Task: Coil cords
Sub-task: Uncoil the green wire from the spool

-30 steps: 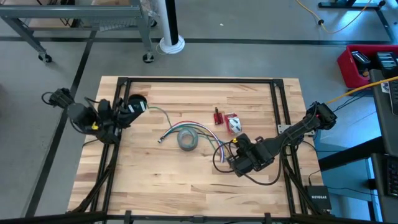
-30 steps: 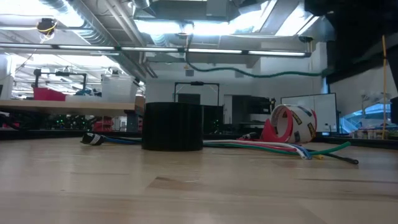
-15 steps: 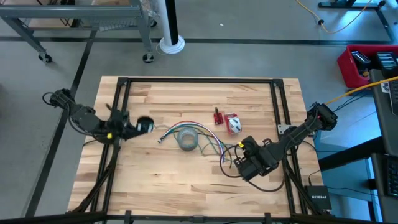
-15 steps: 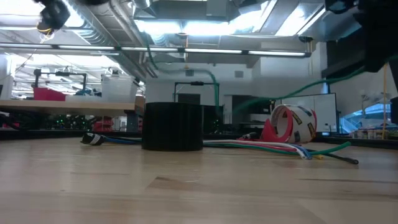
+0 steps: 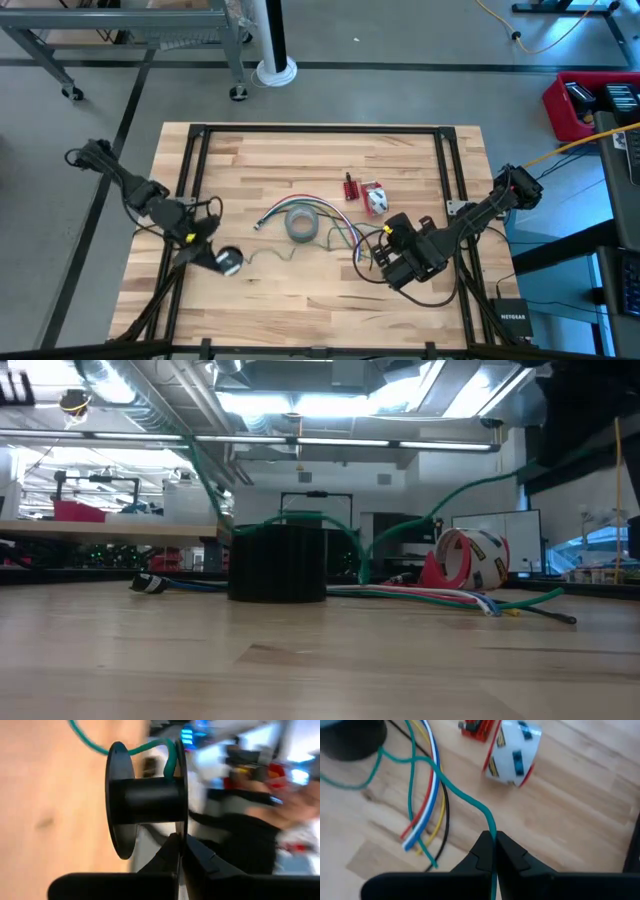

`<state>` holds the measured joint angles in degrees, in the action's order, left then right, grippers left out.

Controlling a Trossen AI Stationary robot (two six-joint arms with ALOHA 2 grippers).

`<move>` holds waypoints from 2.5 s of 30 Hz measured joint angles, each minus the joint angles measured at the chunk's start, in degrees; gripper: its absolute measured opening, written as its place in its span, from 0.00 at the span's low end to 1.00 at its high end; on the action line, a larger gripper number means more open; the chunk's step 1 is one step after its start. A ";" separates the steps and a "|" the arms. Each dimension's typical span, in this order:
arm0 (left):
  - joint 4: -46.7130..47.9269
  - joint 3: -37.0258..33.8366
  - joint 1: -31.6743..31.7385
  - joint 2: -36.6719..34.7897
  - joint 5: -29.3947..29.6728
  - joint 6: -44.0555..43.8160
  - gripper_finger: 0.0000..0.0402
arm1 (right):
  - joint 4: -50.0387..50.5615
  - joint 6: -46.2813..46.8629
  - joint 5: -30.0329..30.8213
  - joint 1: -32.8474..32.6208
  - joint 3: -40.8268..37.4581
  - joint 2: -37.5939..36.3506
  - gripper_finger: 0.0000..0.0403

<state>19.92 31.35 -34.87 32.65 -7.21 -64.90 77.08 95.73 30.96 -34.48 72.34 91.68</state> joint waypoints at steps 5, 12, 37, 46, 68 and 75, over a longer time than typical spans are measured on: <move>-21.26 0.00 -0.02 5.68 -5.79 12.88 0.00 | -0.07 1.69 3.78 0.00 0.00 0.00 0.02; -38.77 0.00 -0.02 12.24 -13.14 27.23 0.00 | 0.05 2.07 5.96 0.00 0.02 0.00 0.02; -67.10 0.00 -8.06 30.56 -16.50 37.13 0.00 | 12.94 10.31 10.02 5.58 0.02 -0.83 0.02; -71.12 0.00 -8.39 32.23 -13.96 42.18 0.00 | 12.92 7.21 9.55 9.16 0.02 -0.83 0.02; -38.35 0.00 -2.23 32.23 10.65 36.92 0.00 | 5.76 -0.16 0.10 9.01 0.00 -0.83 0.09; -36.33 0.00 -2.10 32.21 10.61 38.66 0.00 | -0.35 -1.67 -4.10 9.01 0.00 -0.83 0.19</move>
<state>-16.42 31.35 -36.97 64.86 3.40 -26.24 76.73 94.06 26.86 -25.47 72.34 90.85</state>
